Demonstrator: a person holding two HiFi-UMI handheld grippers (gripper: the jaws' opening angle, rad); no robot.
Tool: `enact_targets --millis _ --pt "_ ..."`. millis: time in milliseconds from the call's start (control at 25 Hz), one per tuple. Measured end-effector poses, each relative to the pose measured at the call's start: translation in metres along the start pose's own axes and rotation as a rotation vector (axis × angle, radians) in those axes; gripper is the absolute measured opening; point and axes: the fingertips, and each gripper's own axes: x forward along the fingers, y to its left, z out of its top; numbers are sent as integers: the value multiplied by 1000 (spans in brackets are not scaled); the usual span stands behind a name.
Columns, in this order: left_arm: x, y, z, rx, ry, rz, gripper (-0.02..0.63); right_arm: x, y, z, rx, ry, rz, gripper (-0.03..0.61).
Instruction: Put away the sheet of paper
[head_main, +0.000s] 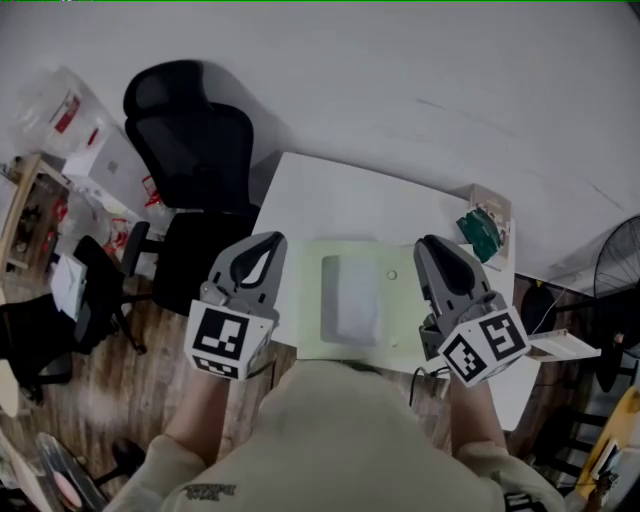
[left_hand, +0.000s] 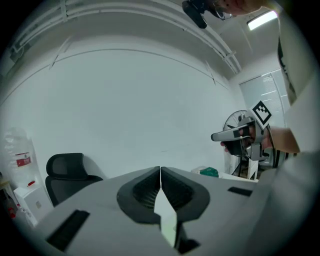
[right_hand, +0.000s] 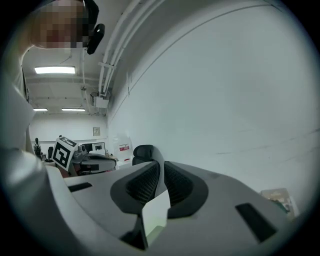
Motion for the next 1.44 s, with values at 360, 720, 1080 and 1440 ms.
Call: enact_targets --millis 360,720,1080,1440 --pt "-19 1 40 34 -81 66 21 -26 12 56 -60 -149 -26 23" --pt "-25 6 49 10 -105 93 21 -41 26 89 -112 -240 18 23" --pt "-23 1 44 26 -85 98 21 -32 14 63 -51 -202 -6 23" --pt "-24 -2 41 32 -63 117 21 -28 12 54 -11 -174 34 23"
